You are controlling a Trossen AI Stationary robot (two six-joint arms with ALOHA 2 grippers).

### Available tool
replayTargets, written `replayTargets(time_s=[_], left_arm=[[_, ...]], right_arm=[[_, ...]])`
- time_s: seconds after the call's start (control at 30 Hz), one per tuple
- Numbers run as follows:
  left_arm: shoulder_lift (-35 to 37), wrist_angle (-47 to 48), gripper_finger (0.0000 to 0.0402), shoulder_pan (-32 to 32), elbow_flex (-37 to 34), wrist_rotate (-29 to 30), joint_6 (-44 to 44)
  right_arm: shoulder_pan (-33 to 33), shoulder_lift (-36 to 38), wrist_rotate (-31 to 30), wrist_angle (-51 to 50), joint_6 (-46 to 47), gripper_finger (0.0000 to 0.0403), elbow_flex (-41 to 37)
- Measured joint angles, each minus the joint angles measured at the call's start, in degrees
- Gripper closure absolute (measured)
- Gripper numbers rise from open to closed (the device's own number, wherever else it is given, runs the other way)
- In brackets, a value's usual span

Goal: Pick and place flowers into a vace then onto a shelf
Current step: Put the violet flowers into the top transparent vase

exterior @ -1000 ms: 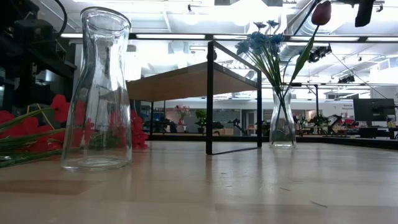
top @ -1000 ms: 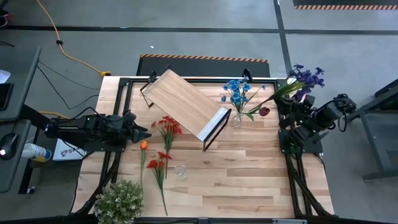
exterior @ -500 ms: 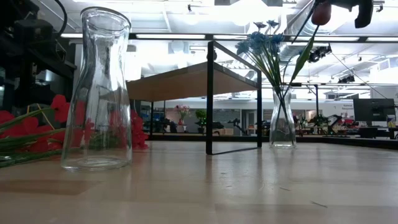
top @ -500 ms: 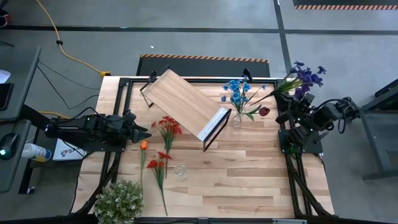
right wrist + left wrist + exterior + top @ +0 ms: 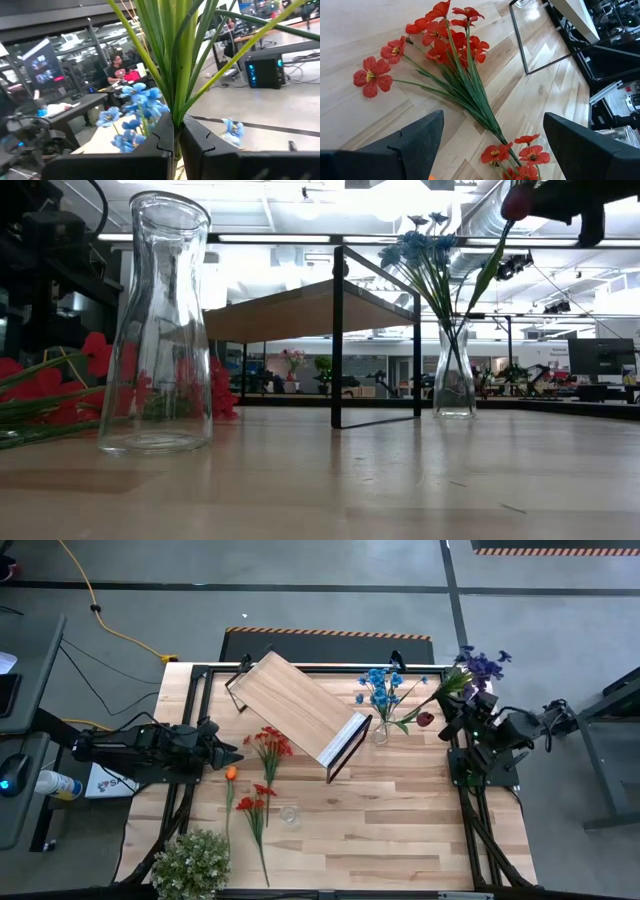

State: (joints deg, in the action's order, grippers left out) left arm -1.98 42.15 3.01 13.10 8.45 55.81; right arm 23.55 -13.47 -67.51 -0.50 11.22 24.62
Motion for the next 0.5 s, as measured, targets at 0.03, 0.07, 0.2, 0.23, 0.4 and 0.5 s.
replayTargets(time_s=[0.03, 0.07, 0.2, 0.23, 0.4, 0.5], left_arm=[[0.0, 0.0, 0.0025, 0.0, 0.0, 0.0, 0.0], [0.0, 0.0, 0.0025, 0.0, 0.0, 0.0, 0.0], [0.0, 0.0, 0.0025, 0.0, 0.0, 0.0, 0.0], [0.0, 0.0, 0.0025, 0.0, 0.0, 0.0, 0.0], [0.0, 0.0, 0.0025, 0.0, 0.0, 0.3, 0.0], [0.0, 0.0, 0.0025, 0.0, 0.0, 0.2, 0.0]], right_arm=[[-0.6, 0.0, 0.2, -0.9, 0.6, 0.0399, 0.0], [-1.3, 0.0, 0.3, -1.9, 1.2, 0.0399, 0.0], [-4.2, 0.0, 2.4, -6.1, 4.7, 0.0397, 0.0], [-5.1, 0.0, 3.1, -7.3, 5.6, 0.0396, 0.0], [-10.1, 0.1, 8.3, -10.7, 9.3, 0.0399, 0.0], [-13.5, 0.1, 12.4, -10.2, 9.6, 0.0397, 0.0]])
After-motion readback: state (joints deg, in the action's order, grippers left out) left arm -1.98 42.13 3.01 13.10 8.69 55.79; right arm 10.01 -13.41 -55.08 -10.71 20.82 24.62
